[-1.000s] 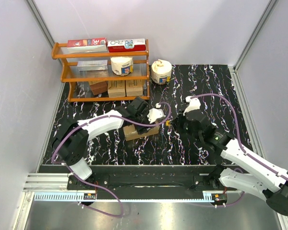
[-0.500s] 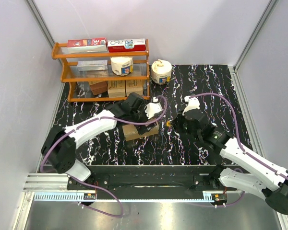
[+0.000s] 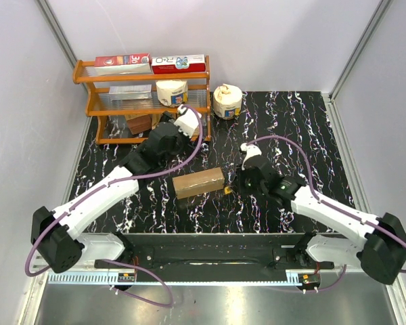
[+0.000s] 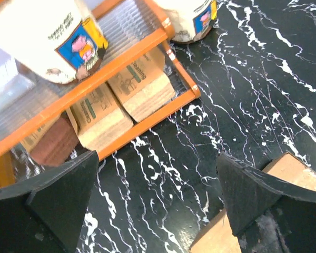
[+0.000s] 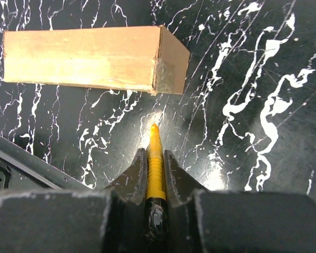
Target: Unpack the express box
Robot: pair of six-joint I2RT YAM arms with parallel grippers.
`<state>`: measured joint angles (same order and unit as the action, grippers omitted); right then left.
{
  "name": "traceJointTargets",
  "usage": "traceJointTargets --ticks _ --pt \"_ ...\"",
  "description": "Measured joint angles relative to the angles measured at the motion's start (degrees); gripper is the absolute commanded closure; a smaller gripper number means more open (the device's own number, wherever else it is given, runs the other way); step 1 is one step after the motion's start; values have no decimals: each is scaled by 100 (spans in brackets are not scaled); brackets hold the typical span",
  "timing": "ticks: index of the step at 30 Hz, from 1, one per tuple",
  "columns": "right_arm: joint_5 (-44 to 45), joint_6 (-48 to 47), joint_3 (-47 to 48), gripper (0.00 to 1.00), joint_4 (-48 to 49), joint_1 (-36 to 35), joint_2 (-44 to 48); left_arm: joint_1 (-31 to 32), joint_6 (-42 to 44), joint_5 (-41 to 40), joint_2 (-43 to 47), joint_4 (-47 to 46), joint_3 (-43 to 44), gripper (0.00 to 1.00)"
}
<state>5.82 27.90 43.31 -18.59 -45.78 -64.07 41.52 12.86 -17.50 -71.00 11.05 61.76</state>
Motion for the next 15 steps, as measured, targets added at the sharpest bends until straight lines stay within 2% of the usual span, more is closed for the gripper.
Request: traceJointTargets --ticks 3,5,6,10,15 --pt "-170 7 15 100 164 -2 -363 -166 -472 -168 -173 256 131 2" --pt "-232 39 20 100 254 -2 -568 -374 -907 -155 -407 514 243 9" --pt "-229 57 22 100 286 -2 -647 -522 -1128 -120 -544 660 275 17" --pt "-94 138 87 100 415 -2 -872 -927 -1781 92 -1054 1176 269 33" --pt "146 151 402 100 616 -2 -1241 -1134 -2221 688 -1416 1665 37 41"
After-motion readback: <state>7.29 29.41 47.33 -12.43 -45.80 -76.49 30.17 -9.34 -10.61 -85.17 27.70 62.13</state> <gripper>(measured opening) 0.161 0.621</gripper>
